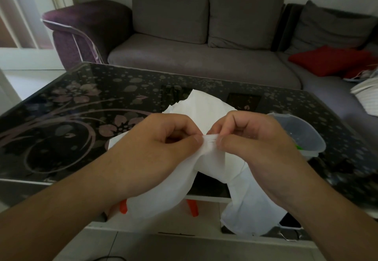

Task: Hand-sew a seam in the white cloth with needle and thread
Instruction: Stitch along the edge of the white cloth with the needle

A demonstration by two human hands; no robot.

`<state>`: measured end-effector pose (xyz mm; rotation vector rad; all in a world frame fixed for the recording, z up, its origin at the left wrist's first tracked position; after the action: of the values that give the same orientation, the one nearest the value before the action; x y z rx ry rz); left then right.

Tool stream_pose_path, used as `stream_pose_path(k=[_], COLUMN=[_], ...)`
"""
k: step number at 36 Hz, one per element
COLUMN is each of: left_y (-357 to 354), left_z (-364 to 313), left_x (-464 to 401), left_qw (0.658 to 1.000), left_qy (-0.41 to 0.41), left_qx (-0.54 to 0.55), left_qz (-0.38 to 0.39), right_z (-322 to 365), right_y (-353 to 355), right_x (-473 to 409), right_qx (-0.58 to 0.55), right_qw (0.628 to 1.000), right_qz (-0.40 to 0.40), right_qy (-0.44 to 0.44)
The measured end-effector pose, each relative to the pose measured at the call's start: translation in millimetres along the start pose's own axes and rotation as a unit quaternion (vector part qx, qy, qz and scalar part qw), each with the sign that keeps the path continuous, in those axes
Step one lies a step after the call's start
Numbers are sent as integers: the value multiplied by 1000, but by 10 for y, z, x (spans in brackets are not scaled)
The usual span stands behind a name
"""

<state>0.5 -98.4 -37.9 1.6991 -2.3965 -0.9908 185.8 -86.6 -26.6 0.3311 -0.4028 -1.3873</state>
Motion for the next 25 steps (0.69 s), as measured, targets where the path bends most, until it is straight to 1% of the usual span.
stream_pose_path(k=[8,17,21,25], left_y=[-16,-3,4,8], left_z=[12,16,18,23], left_x=[-8,-10,-19,-14], left_qw=[1000,1000,1000,1000], left_qy=[-1,-9,-11,-14], left_qx=[-15,0,7,10], left_qz=[-5,-12,-10,-14], right_z=[4,-4,-7,-24], right_y=[-12,-31,-22,-16], right_x=[-3,0,-5,-19], right_qx=[21,30,4,-36], right_qw=[1000,999,1000,999], right_qz=[-17,-33,-20,9], right_qy=[3,8,7,6])
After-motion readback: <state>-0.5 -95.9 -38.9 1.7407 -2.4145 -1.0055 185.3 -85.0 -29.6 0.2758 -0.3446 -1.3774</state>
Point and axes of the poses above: each hand's wrist, its own x-axis away from the middle knuckle, its own y-axis out of the back of the hand, z = x × y, the point moved 2 cm from there along -x, towards the middle knuckle, and after that the axes turned 14 degrees about -y, right-handed, at the moved point
